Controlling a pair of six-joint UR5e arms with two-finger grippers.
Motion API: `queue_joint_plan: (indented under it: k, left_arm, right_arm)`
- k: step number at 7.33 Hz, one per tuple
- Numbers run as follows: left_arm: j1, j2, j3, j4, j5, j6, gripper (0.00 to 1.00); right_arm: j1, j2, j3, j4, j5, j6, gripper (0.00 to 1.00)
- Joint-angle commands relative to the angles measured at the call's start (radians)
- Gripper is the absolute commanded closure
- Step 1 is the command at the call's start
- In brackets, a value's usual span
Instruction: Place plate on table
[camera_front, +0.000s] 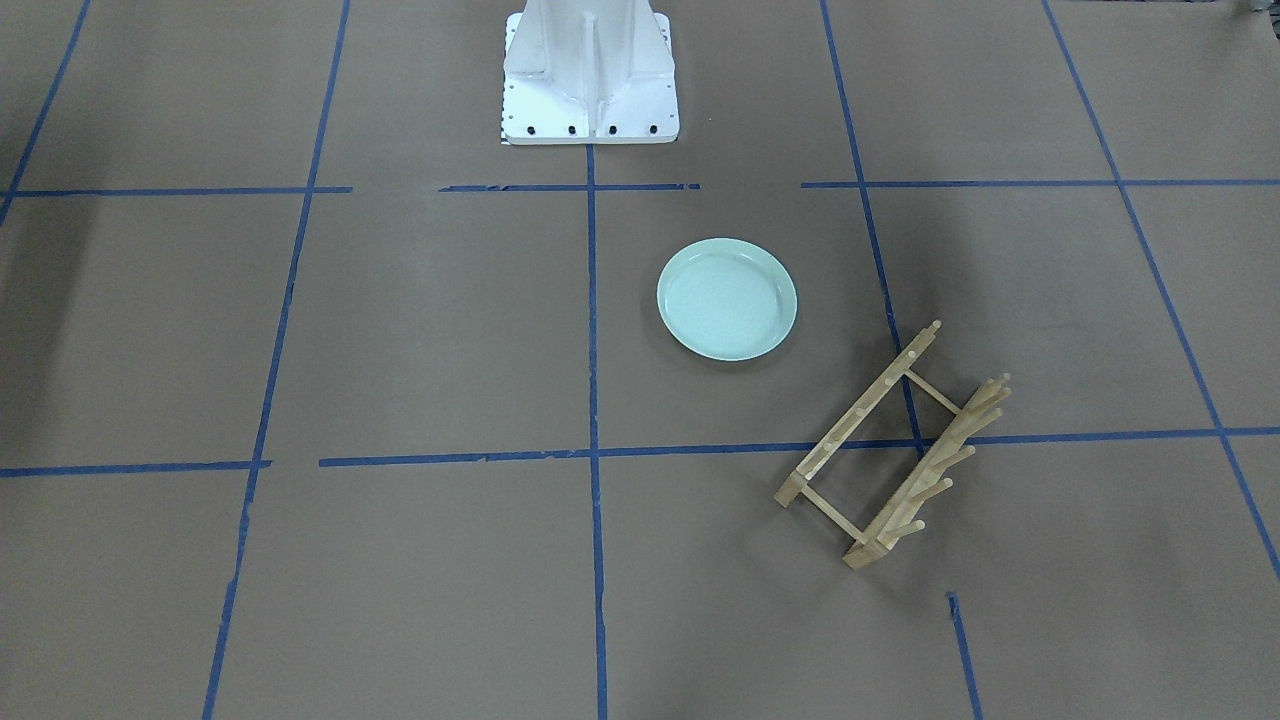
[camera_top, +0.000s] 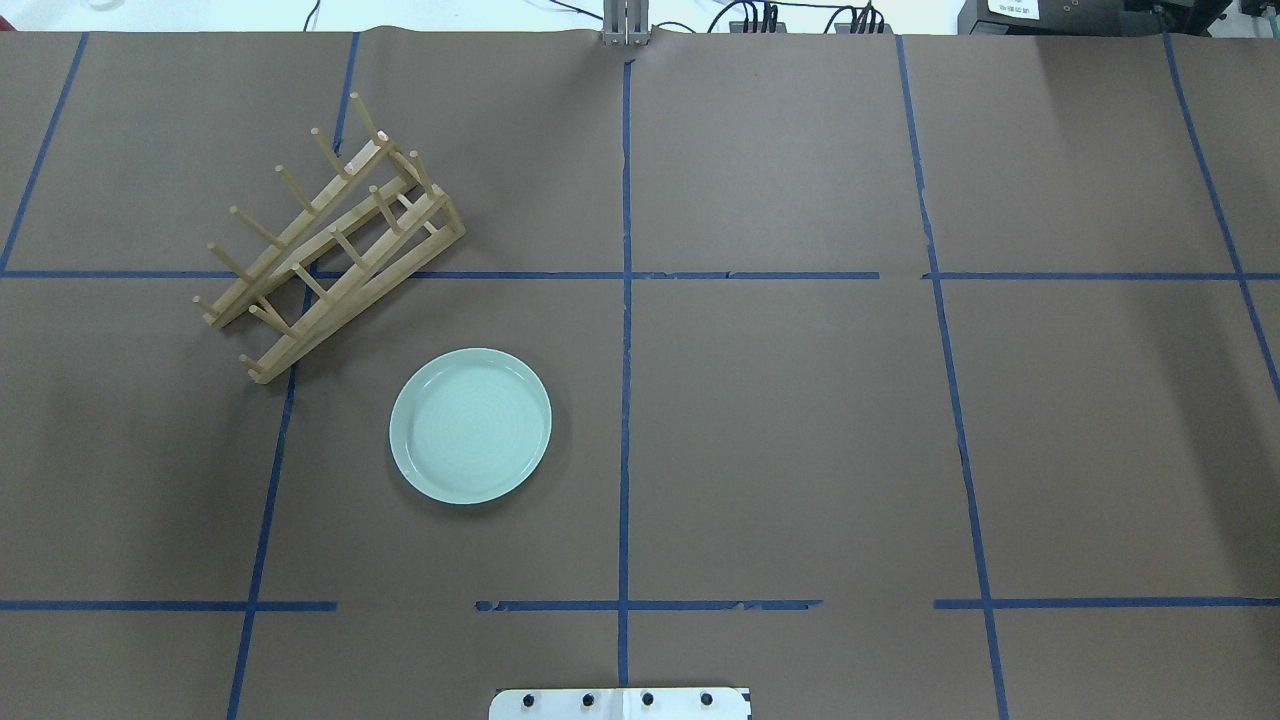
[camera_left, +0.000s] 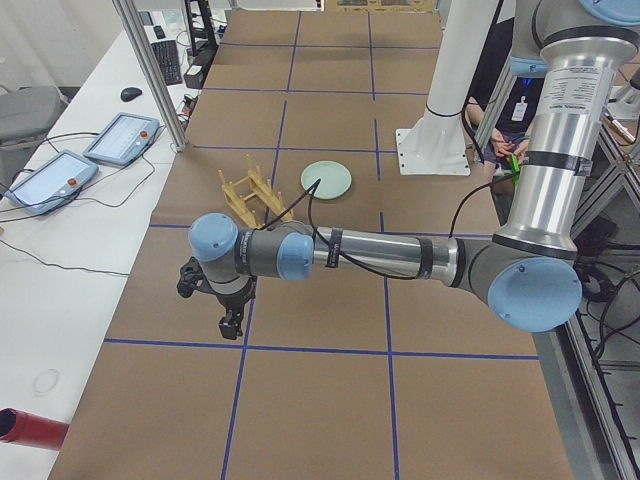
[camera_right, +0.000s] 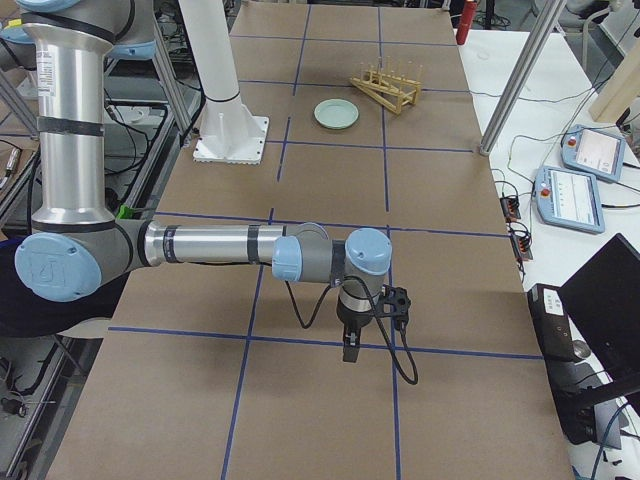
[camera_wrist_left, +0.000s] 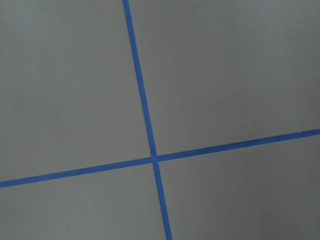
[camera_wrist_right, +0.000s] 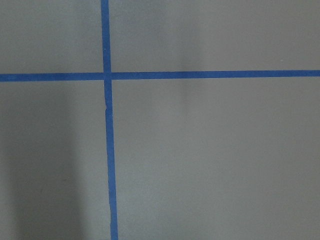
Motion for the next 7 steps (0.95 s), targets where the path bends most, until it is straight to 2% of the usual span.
queue_joint_plan:
  k: [1,5,7]
  left_arm:
    - [-0.006,0.031,0.011,0.002,-0.002,0.009,0.00]
    - [-0.055,0.068,-0.013,0.005,-0.002,0.009,0.00]
    - [-0.057,0.138,-0.108,0.008,-0.001,0.007,0.00]
  right_arm:
    - [0.000,0.000,0.000,0.000,0.000,0.000,0.00]
    - [0.000,0.000,0.000,0.000,0.000,0.000,0.00]
    - [-0.001,0.000,0.000,0.000,0.000,0.000,0.00]
